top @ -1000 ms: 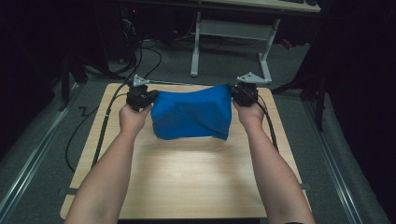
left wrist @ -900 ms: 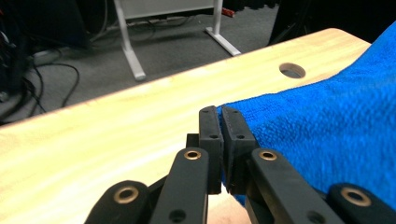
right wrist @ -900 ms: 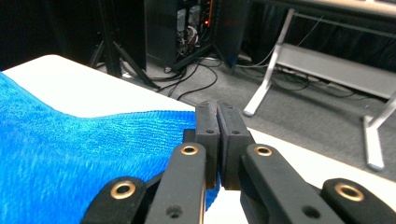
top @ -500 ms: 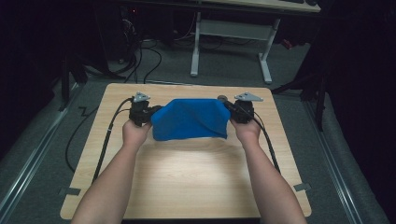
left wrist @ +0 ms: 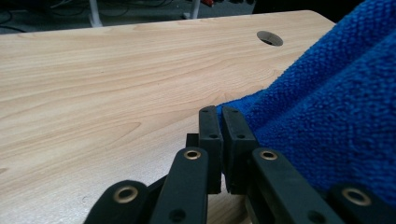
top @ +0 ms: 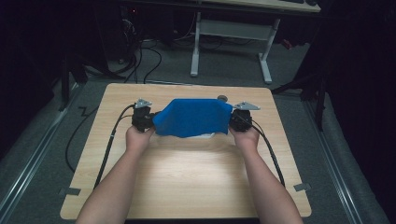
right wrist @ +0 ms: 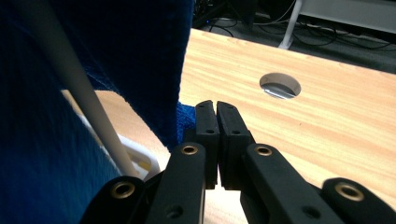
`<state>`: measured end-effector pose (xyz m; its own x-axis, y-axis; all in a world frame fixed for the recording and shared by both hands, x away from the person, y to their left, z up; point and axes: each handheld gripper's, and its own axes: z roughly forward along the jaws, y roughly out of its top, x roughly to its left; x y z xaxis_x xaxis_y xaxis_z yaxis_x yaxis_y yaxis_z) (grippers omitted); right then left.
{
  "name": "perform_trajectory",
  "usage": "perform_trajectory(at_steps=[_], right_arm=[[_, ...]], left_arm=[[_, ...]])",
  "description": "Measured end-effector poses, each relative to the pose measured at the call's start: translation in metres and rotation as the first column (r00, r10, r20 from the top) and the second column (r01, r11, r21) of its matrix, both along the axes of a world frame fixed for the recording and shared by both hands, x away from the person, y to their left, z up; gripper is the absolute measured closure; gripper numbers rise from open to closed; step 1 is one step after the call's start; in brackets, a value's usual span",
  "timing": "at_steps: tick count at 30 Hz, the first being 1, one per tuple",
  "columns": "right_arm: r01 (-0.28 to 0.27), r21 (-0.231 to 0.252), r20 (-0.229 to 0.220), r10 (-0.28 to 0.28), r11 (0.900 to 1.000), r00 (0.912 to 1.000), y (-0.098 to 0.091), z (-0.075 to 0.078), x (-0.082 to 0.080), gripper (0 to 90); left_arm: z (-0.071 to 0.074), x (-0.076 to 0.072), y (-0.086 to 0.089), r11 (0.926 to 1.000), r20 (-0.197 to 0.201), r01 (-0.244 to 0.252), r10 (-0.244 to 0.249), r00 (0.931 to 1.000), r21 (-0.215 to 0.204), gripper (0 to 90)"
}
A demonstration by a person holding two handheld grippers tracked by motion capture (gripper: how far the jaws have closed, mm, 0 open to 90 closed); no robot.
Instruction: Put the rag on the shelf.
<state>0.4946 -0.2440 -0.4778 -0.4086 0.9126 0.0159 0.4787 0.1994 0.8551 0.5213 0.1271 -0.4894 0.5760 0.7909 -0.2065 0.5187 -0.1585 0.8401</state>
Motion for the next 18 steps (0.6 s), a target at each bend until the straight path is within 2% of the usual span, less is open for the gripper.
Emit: perform_trajectory(at_steps=[5, 9, 12, 18], right_arm=[[-0.001, -0.001, 0.008, 0.001, 1.0, 1.0, -0.002, -0.002, -0.007, 89.0], [-0.004, -0.015, 0.005, 0.004, 0.9999, 1.0, -0.006, -0.003, -0.014, 89.0], [0.001, -0.014, 0.019, -0.001, 0.9999, 0.9998, -0.011, -0.002, -0.019, 89.0], [0.01, -0.04, -0.019, -0.011, 0.9992, 0.9998, -0.014, -0.011, -0.021, 89.0]], left_arm=[[-0.002, 0.004, -0.001, 0.9995, -0.009, -0.011, 0.011, 0.9999, -0.031, 87.6], [0.002, 0.009, -0.006, 0.9995, -0.005, -0.004, 0.003, 1.0, -0.03, 87.6], [0.003, 0.009, -0.008, 0.9992, -0.003, -0.005, 0.005, 1.0, -0.039, 87.6], [-0.003, 0.008, -0.011, 0.9997, -0.023, 0.008, -0.009, 0.9997, -0.023, 87.5]])
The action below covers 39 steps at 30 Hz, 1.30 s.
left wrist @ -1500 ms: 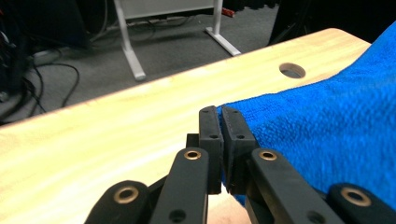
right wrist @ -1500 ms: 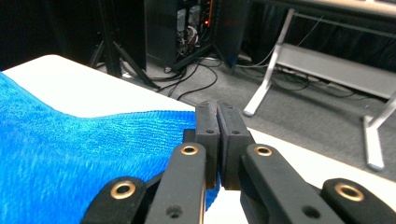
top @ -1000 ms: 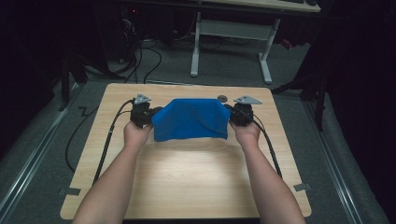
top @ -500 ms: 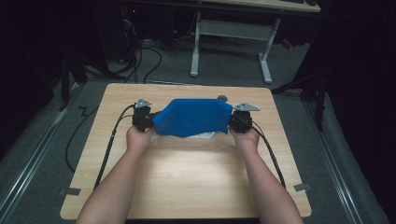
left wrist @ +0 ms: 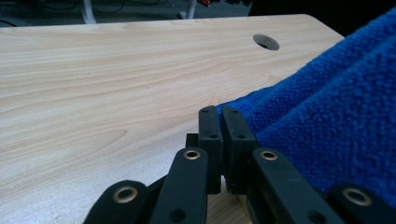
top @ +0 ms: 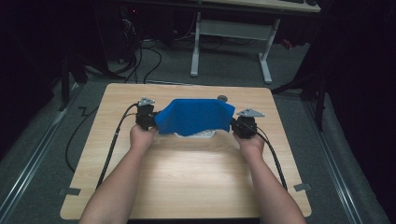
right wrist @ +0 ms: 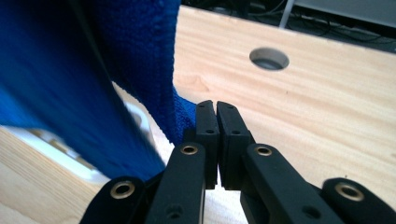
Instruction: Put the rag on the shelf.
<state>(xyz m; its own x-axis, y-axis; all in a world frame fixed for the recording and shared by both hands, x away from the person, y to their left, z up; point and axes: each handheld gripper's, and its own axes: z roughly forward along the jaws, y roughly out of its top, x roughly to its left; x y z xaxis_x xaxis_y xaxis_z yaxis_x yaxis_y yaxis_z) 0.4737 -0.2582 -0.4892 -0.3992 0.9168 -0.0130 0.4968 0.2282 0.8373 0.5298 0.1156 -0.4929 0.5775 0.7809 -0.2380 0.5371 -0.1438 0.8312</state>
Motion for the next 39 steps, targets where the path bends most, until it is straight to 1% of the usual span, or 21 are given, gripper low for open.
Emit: perform_trajectory(at_steps=[1, 5, 9, 11, 13, 14, 16, 18, 20, 23, 27, 33, 37, 39], right_arm=[[0.0, -0.005, -0.006, 0.0, 1.0, 1.0, 0.0, -0.002, 0.0, 89.0], [0.0, 0.005, -0.012, 0.0, 1.0, 0.9999, 0.001, -0.009, 0.0, 89.0], [0.001, 0.005, -0.028, -0.001, 1.0, 0.9996, 0.002, -0.015, -0.001, 88.9], [-0.002, 0.005, -0.034, 0.003, 1.0, 0.9994, 0.002, -0.016, -0.001, 88.5], [-0.002, 0.018, -0.039, 0.003, 0.9998, 0.9992, 0.002, -0.016, -0.002, 80.6], [0.001, 0.028, -0.042, 0.0, 0.9996, 0.9991, 0.001, -0.016, -0.002, 75.8], [0.008, 0.032, -0.038, -0.007, 0.9995, 0.9993, -0.002, -0.014, -0.002, 68.8], [0.014, 0.03, -0.035, -0.013, 0.9995, 0.9993, -0.004, -0.012, -0.003, 65.8], [0.024, 0.031, -0.031, -0.023, 0.9992, 0.9993, -0.006, -0.01, -0.004, 63.5], [0.031, 0.032, -0.022, -0.03, 0.999, 0.9993, -0.009, -0.006, -0.006, 60.7], [0.03, 0.037, -0.001, -0.03, 0.9989, 0.9996, -0.011, 0.001, -0.008, 59.3], [0.038, 0.05, 0.029, -0.04, 0.998, 0.9988, -0.016, 0.012, -0.01, 56.7], [0.046, 0.046, 0.052, -0.049, 0.9979, 0.9974, -0.021, 0.017, -0.011, 54.3], [0.057, 0.054, 0.056, -0.06, 0.9969, 0.9966, -0.024, 0.02, -0.012, 52.9]], left_arm=[[0.0, 0.0, -0.001, 1.0, -0.001, 0.002, -0.002, 1.0, 0.001, 87.5], [-0.003, -0.002, -0.003, 0.9999, -0.008, 0.009, -0.009, 0.9999, 0.007, 87.4], [-0.01, -0.002, -0.004, 0.9998, -0.03, 0.016, -0.016, 0.9994, 0.013, 87.4], [-0.012, -0.004, -0.005, 0.9997, -0.039, 0.023, -0.022, 0.999, 0.006, 86.4], [-0.012, -0.005, -0.004, 0.9996, -0.045, 0.027, -0.027, 0.9986, -0.006, 78.8], [-0.011, -0.006, -0.004, 0.9997, -0.041, 0.024, -0.025, 0.9988, -0.008, 72.4], [-0.008, -0.009, -0.002, 0.9999, -0.021, 0.01, -0.01, 0.9997, -0.006, 65.2], [-0.005, -0.011, 0.001, 0.9999, -0.007, 0.002, -0.002, 1.0, -0.015, 62.1], [-0.001, -0.015, 0.004, 0.9999, 0.016, -0.01, 0.01, 0.9998, -0.003, 59.9], [0.004, -0.018, 0.008, 0.9994, 0.04, -0.026, 0.025, 0.9989, 0.021, 57.2], [0.009, -0.022, 0.015, 0.9985, 0.055, -0.048, 0.046, 0.9974, 0.027, 53.3], [0.018, -0.027, 0.023, 0.9963, 0.082, -0.066, 0.061, 0.9947, 0.055, 52.3], [0.025, -0.029, 0.029, 0.9948, 0.098, -0.085, 0.079, 0.9921, 0.056, 51.4], [0.027, -0.031, 0.032, 0.9939, 0.105, -0.091, 0.085, 0.9909, 0.062, 50.6]])
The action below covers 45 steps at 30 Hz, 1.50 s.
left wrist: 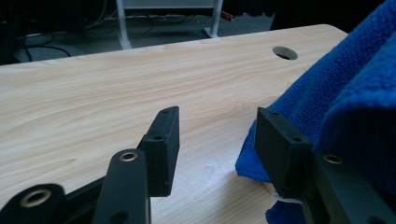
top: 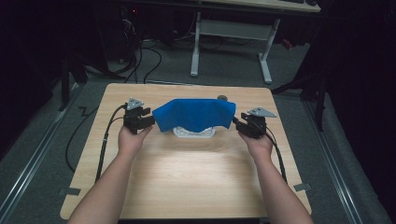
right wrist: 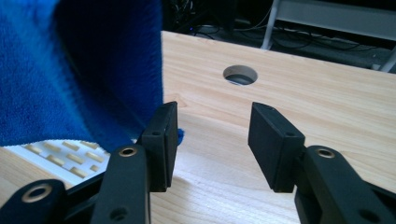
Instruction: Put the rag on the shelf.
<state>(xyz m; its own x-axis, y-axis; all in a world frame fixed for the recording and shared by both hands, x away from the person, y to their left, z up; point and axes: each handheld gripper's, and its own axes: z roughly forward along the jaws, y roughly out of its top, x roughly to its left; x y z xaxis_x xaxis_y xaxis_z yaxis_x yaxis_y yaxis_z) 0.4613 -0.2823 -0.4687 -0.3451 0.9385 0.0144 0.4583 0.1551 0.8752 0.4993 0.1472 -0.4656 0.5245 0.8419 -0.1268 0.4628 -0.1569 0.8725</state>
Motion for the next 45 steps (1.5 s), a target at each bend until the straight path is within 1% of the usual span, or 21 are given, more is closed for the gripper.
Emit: perform_trajectory(at_steps=[4, 9, 13, 15, 17, 18, 19, 21, 23, 25, 27, 30, 31, 33, 35, 36, 38, 40, 41, 43, 45], right_arm=[[0.006, -0.001, 0.006, -0.006, 1.0, 1.0, -0.005, 0.003, -0.001, 50.4], [0.013, 0.001, -0.003, -0.013, 0.9999, 0.9999, -0.01, 0.005, -0.003, 48.0], [0.01, -0.007, -0.005, -0.01, 0.9999, 0.9999, -0.012, 0.005, -0.006, 47.7], [0.01, -0.007, -0.01, -0.01, 0.9999, 0.9999, -0.012, 0.006, -0.009, 47.7], [0.004, -0.008, -0.002, -0.004, 1.0, 1.0, -0.012, 0.006, -0.013, 47.9], [0.005, -0.005, 0.019, -0.005, 1.0, 0.9998, -0.013, 0.004, -0.016, 48.0], [0.011, -0.008, 0.024, -0.011, 0.9999, 0.9996, -0.014, 0.004, -0.018, 47.6], [0.004, -0.007, 0.001, -0.004, 1.0, 1.0, -0.014, 0.003, -0.021, 45.4], [-0.005, 0.0, -0.005, 0.005, 1.0, 1.0, -0.016, 0.002, -0.025, 44.6], [-0.007, 0.014, 0.023, 0.006, 0.9999, 0.9997, -0.017, 0.0, -0.031, 44.0], [-0.015, 0.011, -0.005, 0.015, 0.9998, 0.9999, -0.017, 0.001, -0.036, 40.4], [-0.036, 0.008, 0.033, 0.036, 0.9993, 0.9988, -0.017, -0.001, -0.048, 39.4], [-0.042, 0.002, 0.017, 0.042, 0.9991, 0.999, -0.016, 0.0, -0.051, 36.1], [-0.059, -0.003, -0.017, 0.059, 0.9983, 0.9981, -0.013, -0.001, -0.058, 33.9], [-0.069, 0.02, -0.007, 0.069, 0.9974, 0.9976, -0.01, -0.002, -0.069, 35.0], [-0.068, 0.033, -0.001, 0.068, 0.9972, 0.9977, -0.009, -0.003, -0.075, 34.6], [-0.073, 0.022, 0.011, 0.073, 0.9971, 0.9973, -0.006, -0.006, -0.087, 34.3], [-0.087, 0.006, 0.008, 0.086, 0.9962, 0.9962, -0.002, -0.009, -0.1, 33.3], [-0.094, -0.006, 0.006, 0.094, 0.9956, 0.9956, 0.0, -0.011, -0.107, 32.9], [-0.108, -0.002, 0.009, 0.108, 0.9942, 0.9941, 0.005, -0.015, -0.122, 32.3], [-0.118, -0.005, -0.001, 0.118, 0.9929, 0.993, 0.009, -0.019, -0.133, 30.7]], left_arm=[[0.003, -0.002, 0.004, 0.9998, 0.003, -0.005, 0.005, 1.0, 0.017, 49.3], [0.001, -0.008, 0.011, 0.9997, 0.002, -0.013, 0.013, 0.9999, 0.021, 47.8], [-0.003, -0.015, 0.019, 0.9998, -0.012, -0.021, 0.021, 0.9997, -0.001, 47.3], [-0.004, -0.019, 0.024, 0.9994, -0.019, -0.026, 0.026, 0.9995, -0.024, 46.8], [-0.004, -0.023, 0.028, 0.9993, -0.017, -0.029, 0.029, 0.9994, -0.024, 46.8], [-0.005, -0.025, 0.029, 0.9993, -0.013, -0.029, 0.029, 0.9995, -0.023, 46.7], [-0.005, -0.027, 0.03, 0.9994, -0.011, -0.029, 0.029, 0.9995, -0.02, 46.5], [-0.006, -0.032, 0.034, 0.9997, -0.013, -0.023, 0.023, 0.9996, -0.009, 46.1], [-0.008, -0.037, 0.036, 0.9997, -0.017, -0.022, 0.022, 0.9996, 0.007, 45.7], [-0.01, -0.043, 0.038, 0.9998, -0.016, -0.016, 0.016, 0.9997, 0.009, 45.0], [-0.012, -0.05, 0.04, 1.0, -0.022, -0.007, 0.007, 0.9997, 0.004, 44.5], [-0.017, -0.063, 0.041, 0.9999, -0.03, 0.013, -0.012, 0.9995, 0.004, 43.3], [-0.019, -0.068, 0.04, 0.9998, -0.029, 0.019, -0.019, 0.9994, 0.01, 42.8], [-0.023, -0.08, 0.039, 0.9991, -0.039, 0.039, -0.038, 0.9985, 0.02, 41.6], [-0.028, -0.092, 0.035, 0.9973, -0.067, 0.072, -0.071, 0.9952, 0.016, 40.7], [-0.029, -0.1, 0.033, 0.9963, -0.069, 0.085, -0.084, 0.9941, 0.016, 40.2], [-0.032, -0.118, 0.028, 0.9937, -0.068, 0.112, -0.111, 0.9915, 0.01, 39.2], [-0.033, -0.131, 0.023, 0.9916, -0.066, 0.129, -0.128, 0.9895, 0.011, 38.5], [-0.033, -0.139, 0.02, 0.9897, -0.067, 0.142, -0.141, 0.9877, 0.015, 38.0], [-0.037, -0.153, 0.013, 0.9839, -0.08, 0.177, -0.174, 0.9814, 0.027, 37.8], [-0.044, -0.169, 0.007, 0.9794, -0.105, 0.201, -0.198, 0.9745, 0.018, 38.8]])
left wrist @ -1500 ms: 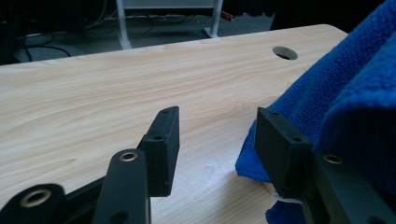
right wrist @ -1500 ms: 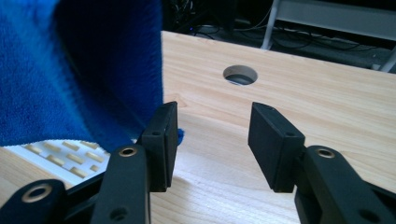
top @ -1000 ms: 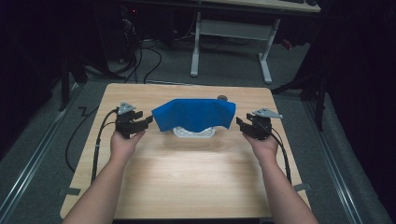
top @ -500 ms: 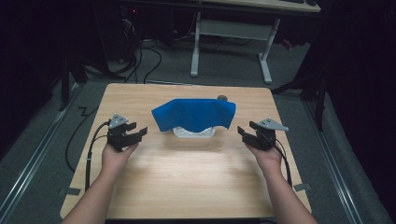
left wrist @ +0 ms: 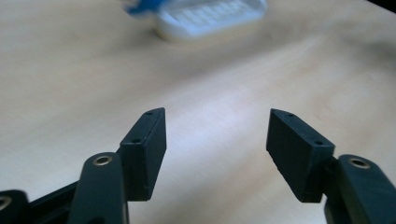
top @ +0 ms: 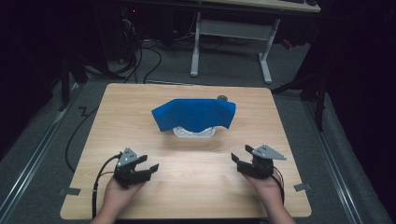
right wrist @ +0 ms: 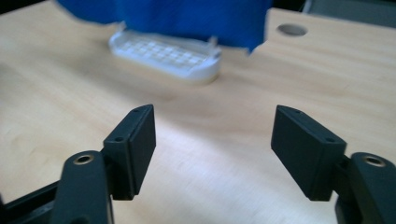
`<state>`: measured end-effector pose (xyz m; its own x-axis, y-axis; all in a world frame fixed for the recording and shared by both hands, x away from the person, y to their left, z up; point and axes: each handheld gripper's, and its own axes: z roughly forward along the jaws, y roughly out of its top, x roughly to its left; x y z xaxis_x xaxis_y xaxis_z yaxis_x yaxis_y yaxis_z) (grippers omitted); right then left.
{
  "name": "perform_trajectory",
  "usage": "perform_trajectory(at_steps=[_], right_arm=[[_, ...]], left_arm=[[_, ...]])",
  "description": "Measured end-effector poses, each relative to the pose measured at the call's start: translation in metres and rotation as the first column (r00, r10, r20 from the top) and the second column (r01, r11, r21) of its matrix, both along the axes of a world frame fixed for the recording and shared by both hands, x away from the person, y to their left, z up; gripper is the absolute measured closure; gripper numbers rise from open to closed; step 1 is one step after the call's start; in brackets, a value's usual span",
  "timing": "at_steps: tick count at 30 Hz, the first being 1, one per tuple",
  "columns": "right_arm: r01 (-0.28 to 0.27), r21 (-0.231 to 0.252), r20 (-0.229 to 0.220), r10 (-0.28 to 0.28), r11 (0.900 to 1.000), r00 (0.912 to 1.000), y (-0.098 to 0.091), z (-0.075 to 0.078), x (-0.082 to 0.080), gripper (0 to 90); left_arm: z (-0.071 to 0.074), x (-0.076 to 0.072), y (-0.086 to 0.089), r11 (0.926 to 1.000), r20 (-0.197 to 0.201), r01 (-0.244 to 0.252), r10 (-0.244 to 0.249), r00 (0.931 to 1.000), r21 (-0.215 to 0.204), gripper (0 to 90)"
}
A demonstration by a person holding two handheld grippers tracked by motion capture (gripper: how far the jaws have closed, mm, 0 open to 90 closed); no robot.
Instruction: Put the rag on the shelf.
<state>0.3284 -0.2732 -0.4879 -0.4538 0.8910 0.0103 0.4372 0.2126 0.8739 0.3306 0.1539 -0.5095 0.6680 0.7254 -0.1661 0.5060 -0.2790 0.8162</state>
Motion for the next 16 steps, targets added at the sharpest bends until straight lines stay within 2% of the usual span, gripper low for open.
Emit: perform_trajectory(at_steps=[2, 5, 6, 7, 8, 10, 12, 16], right_arm=[[-0.009, -0.024, 0.001, 0.009, 0.9997, 1.0, 0.006, -0.008, -0.015, 29.6], [-0.019, -0.037, -0.013, 0.019, 0.9991, 0.9997, 0.01, -0.02, -0.033, 29.5], [-0.031, -0.044, -0.034, 0.03, 0.9985, 0.999, 0.012, -0.024, -0.039, 29.1], [-0.044, -0.054, -0.043, 0.042, 0.9976, 0.9982, 0.014, -0.026, -0.042, 28.8], [-0.055, -0.066, -0.044, 0.052, 0.9963, 0.9977, 0.016, -0.028, -0.044, 28.8], [-0.064, -0.09, -0.046, 0.06, 0.9939, 0.9971, 0.018, -0.031, -0.043, 28.5], [-0.062, -0.094, -0.055, 0.057, 0.9936, 0.9968, 0.018, -0.032, -0.04, 28.6], [-0.054, -0.053, -0.06, 0.051, 0.9971, 0.9969, 0.013, -0.033, -0.037, 28.1]], left_arm=[[-0.007, -0.017, -0.007, 0.9995, -0.004, 0.02, -0.02, 0.9998, 0.025, 38.1], [-0.013, -0.037, -0.023, 0.9922, 0.006, 0.062, -0.063, 0.998, 0.108, 35.4], [-0.015, -0.041, -0.028, 0.9937, 0.002, 0.056, -0.057, 0.9984, 0.097, 35.1], [-0.015, -0.041, -0.031, 0.9839, 0.017, 0.085, -0.089, 0.9959, 0.157, 34.6], [-0.016, -0.041, -0.035, 0.9784, 0.025, 0.095, -0.101, 0.9945, 0.183, 33.8], [-0.017, -0.038, -0.038, 0.978, 0.016, 0.1, -0.105, 0.9943, 0.183, 33.3], [-0.018, -0.034, -0.038, 0.9823, -0.003, 0.099, -0.099, 0.995, 0.159, 33.5], [-0.02, -0.033, -0.035, 0.9832, -0.012, 0.09, -0.09, 0.9959, 0.159, 33.7]])
